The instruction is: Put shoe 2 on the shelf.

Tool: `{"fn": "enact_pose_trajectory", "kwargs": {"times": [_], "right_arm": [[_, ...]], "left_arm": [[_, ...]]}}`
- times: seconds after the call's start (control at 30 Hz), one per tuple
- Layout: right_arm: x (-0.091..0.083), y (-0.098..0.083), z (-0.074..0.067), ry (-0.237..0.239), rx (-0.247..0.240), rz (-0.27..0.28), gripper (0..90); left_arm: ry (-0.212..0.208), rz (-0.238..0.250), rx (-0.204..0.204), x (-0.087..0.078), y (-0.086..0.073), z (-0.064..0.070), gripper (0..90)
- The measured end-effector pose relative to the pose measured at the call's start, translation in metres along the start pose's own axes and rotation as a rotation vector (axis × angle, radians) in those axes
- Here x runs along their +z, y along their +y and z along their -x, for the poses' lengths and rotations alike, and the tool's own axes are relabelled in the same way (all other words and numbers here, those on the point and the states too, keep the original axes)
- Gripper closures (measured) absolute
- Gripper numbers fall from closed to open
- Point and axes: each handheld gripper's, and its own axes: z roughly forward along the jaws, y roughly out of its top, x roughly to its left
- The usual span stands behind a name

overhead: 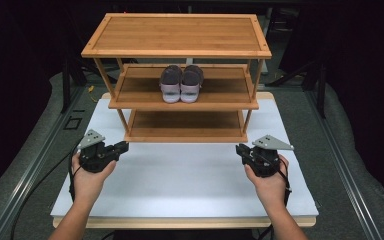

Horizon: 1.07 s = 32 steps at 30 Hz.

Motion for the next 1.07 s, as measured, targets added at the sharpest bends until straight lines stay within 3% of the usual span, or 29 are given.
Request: {"fn": "enact_pose_trajectory", "kwargs": {"times": [0.07, 0.13, 0.2, 0.33, 0.43, 0.5, 0.63, 0.8, 1.07], "right_arm": [[0.001, -0.01, 0.001, -0.012, 0.023, 0.003, 76.5], [0.004, -0.02, 0.002, 0.003, 0.042, -0.014, 73.6], [0.008, -0.03, 0.002, 0.036, 0.043, -0.014, 67.4], [0.016, -0.05, -0.001, 0.009, 0.016, 0.01, 55.8], [0.024, -0.058, -0.001, -0.012, 0.01, -0.011, 48.1], [0.028, -0.061, 0.0, -0.019, 0.009, -0.028, 47.2], [0.035, -0.068, 0.001, -0.024, 0.001, -0.066, 44.6], [0.04, -0.072, 0.001, -0.033, 0.0, -0.102, 39.2], [0.044, -0.074, 0.008, -0.07, 0.016, -0.137, 32.7]], "left_arm": [[0.0, -0.011, -0.011, 0.0, -0.013, 0.0, 78.4], [-0.002, -0.016, -0.017, 0.0, -0.017, 0.0, 75.6], [0.007, -0.033, -0.013, 0.003, -0.033, 0.0, 70.5], [-0.03, -0.045, -0.002, 0.01, -0.051, 0.001, 62.1], [-0.022, -0.066, 0.022, 0.017, -0.064, 0.0, 54.7], [-0.015, -0.086, 0.015, 0.022, -0.072, -0.001, 49.9], [-0.007, -0.128, -0.01, 0.03, -0.08, -0.005, 43.1], [0.008, -0.148, -0.025, 0.035, -0.085, -0.009, 38.1], [0.088, -0.146, -0.068, 0.03, -0.086, -0.021, 31.6]]}}
